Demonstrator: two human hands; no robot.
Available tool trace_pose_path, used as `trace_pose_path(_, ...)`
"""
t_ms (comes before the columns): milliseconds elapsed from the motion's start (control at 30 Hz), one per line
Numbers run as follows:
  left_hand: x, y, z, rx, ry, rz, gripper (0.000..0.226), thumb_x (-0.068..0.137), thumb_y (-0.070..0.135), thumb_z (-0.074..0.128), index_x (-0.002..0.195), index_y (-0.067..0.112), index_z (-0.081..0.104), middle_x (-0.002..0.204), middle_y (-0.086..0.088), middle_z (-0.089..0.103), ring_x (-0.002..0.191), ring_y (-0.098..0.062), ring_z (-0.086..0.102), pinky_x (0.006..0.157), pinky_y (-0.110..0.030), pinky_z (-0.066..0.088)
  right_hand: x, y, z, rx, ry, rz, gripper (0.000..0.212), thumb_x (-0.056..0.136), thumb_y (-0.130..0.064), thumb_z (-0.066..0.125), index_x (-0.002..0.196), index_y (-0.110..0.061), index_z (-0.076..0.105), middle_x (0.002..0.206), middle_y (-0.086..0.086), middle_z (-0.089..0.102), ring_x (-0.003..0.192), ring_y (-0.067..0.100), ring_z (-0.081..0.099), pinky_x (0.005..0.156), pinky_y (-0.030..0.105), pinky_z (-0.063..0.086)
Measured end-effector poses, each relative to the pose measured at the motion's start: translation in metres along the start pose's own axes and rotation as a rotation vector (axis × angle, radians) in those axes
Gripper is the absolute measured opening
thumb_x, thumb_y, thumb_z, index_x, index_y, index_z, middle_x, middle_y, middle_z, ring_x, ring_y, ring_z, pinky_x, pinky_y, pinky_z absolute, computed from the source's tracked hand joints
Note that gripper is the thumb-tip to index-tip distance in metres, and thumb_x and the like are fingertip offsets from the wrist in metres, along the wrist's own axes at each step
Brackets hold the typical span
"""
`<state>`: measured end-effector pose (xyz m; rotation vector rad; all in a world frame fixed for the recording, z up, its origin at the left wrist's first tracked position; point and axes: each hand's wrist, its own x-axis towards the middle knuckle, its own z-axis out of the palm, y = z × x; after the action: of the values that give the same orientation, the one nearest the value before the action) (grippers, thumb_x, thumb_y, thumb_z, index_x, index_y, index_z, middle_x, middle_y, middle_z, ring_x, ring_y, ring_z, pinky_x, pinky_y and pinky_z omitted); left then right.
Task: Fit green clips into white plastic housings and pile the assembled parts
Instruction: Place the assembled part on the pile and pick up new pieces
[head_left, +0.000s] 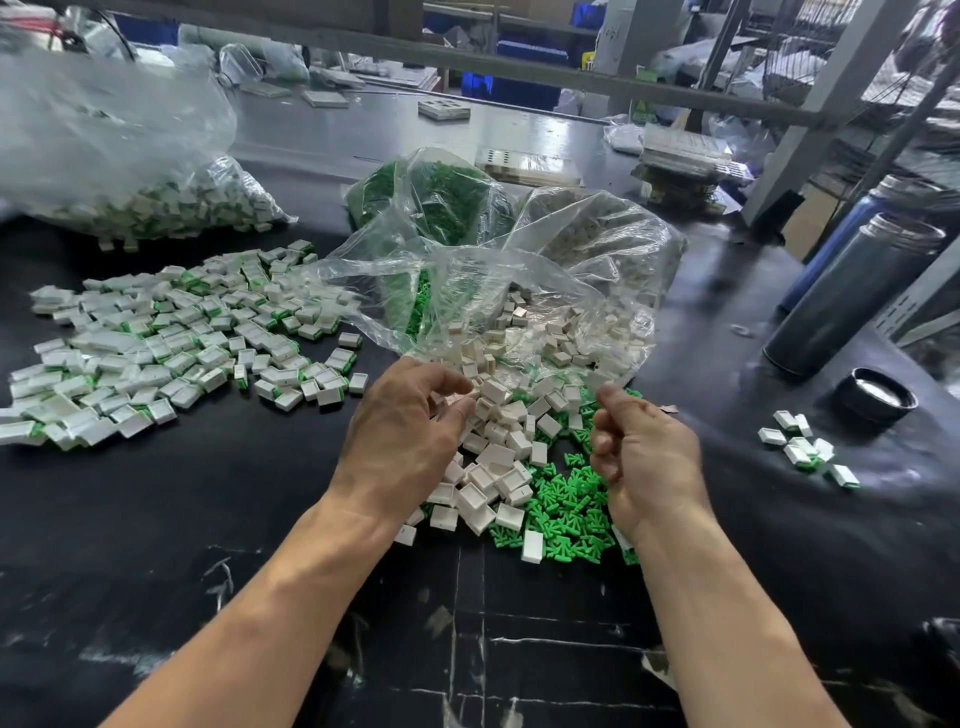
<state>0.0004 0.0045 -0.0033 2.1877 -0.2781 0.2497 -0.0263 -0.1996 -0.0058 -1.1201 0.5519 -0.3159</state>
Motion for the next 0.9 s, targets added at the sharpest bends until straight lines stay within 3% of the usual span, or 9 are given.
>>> trace_pose_path(233, -0.007, 0.011, 0.005, 0.026, -0.083, 0.181, 0.035, 0.088, 0.035, 0.077, 0.121, 0.040, 0.065, 0.102, 0.024, 0.058, 0.090, 0.010, 0.057, 0.077, 0.001, 0.043, -0.025, 0.006, 0.016, -0.379, -0.301, -0.122, 0.017, 0.097, -0.018, 0.072, 0.083, -0.010, 0.069, 0.058, 0.001, 0.059, 0.038, 0.010, 0.041, 0.036, 0.018, 0.030)
trace_pose_path(433, -0.006, 0.010, 0.003, 0.055, -0.043, 0.180, 0.016, 0.091, 0.036, 0.075, 0.105, 0.037, 0.067, 0.094, 0.021, 0.060, 0.085, 0.005, 0.058, 0.072, -0.008, 0.043, -0.032, 0.011, 0.021, -0.390, -0.407, -0.140, 0.019, 0.096, -0.025, 0.073, 0.082, -0.012, 0.072, 0.062, 0.003, 0.060, 0.043, 0.012, 0.040, 0.038, 0.020, 0.031)
trace_pose_path(533, -0.004, 0.007, 0.000, 0.093, -0.029, 0.130, 0.016, 0.091, 0.035, 0.073, 0.104, 0.038, 0.064, 0.093, 0.023, 0.058, 0.083, 0.008, 0.058, 0.074, -0.009, 0.046, -0.030, 0.013, 0.019, -0.438, -0.376, -0.190, 0.020, 0.099, -0.029, 0.070, 0.087, -0.014, 0.076, 0.064, 0.001, 0.064, 0.045, 0.010, 0.044, 0.040, 0.019, 0.033)
trace_pose_path(667, 0.004, -0.012, -0.012, 0.236, 0.043, -0.024, 0.012, 0.093, 0.028, 0.072, 0.102, 0.026, 0.065, 0.097, 0.011, 0.064, 0.084, -0.006, 0.063, 0.084, -0.032, 0.060, -0.023, 0.017, 0.016, -0.529, -0.254, -0.272, 0.018, 0.100, -0.028, 0.069, 0.085, -0.019, 0.075, 0.064, -0.002, 0.067, 0.047, 0.005, 0.049, 0.052, 0.022, 0.038)
trace_pose_path(800, 0.014, -0.028, -0.029, 0.477, 0.183, -0.149, 0.010, 0.094, 0.027, 0.072, 0.102, 0.021, 0.070, 0.100, -0.002, 0.071, 0.088, -0.021, 0.064, 0.085, -0.039, 0.053, -0.019, 0.017, 0.014, -0.528, -0.145, -0.301, 0.012, 0.102, -0.020, 0.065, 0.094, -0.020, 0.075, 0.071, -0.003, 0.070, 0.055, 0.003, 0.055, 0.059, 0.025, 0.043)
trace_pose_path(900, 0.019, -0.034, -0.034, 0.565, 0.199, -0.232, 0.021, 0.095, 0.026, 0.069, 0.115, 0.018, 0.069, 0.109, -0.009, 0.070, 0.101, -0.030, 0.064, 0.094, -0.046, 0.047, -0.017, 0.017, 0.012, -0.526, -0.117, -0.287, 0.016, 0.103, -0.015, 0.060, 0.098, -0.023, 0.074, 0.082, 0.002, 0.074, 0.064, 0.008, 0.059, 0.065, 0.029, 0.047)
